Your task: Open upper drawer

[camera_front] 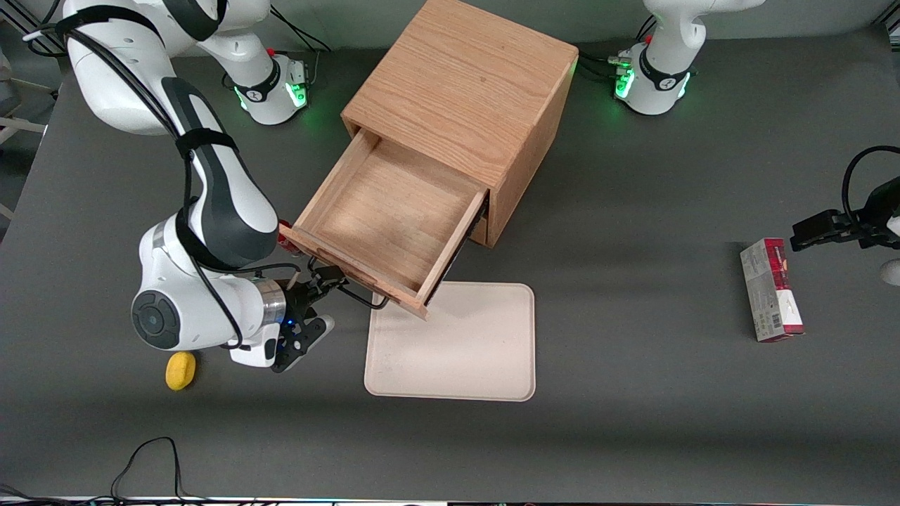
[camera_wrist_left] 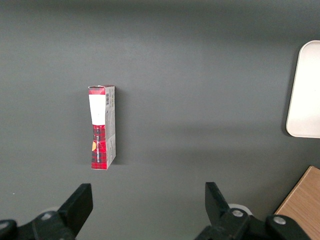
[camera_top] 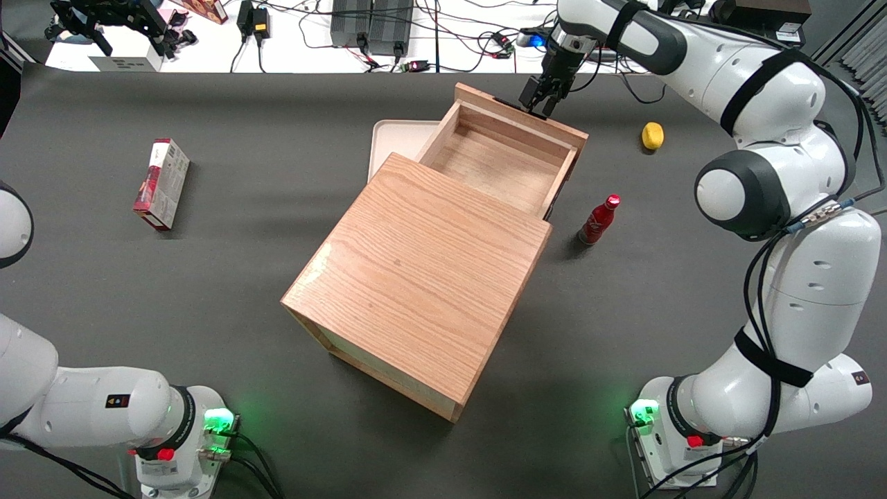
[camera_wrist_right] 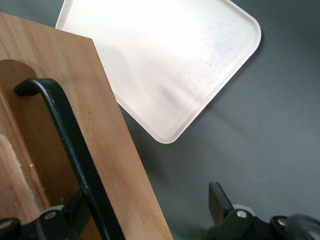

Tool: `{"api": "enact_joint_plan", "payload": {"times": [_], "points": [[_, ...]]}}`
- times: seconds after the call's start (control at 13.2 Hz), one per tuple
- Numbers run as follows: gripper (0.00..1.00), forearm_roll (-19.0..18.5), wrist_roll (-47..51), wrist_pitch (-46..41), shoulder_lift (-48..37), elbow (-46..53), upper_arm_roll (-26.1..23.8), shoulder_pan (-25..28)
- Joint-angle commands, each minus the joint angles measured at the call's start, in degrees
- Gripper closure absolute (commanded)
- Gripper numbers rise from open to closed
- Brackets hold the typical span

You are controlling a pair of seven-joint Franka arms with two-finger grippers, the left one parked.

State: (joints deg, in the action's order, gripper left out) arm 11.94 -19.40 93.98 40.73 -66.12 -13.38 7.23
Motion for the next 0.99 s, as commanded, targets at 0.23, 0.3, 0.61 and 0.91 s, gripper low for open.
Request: {"api": "enact_joint_plan", "payload": {"times": [0.23, 0.3, 0.61, 0.91], "points": [[0.00, 1.33, 0.94, -3.18, 0.14, 5.03, 0.02, -1.78], [0.00, 1.16, 1.03, -4.24, 0.13, 6.17, 0.02, -2.39], [0.00, 0.81, 0.94, -9.59, -6.00, 5.66, 2.56, -5.74], [0.01, -5.06, 4.63, -9.44, -17.68, -5.65, 9.51, -3.90]]}}
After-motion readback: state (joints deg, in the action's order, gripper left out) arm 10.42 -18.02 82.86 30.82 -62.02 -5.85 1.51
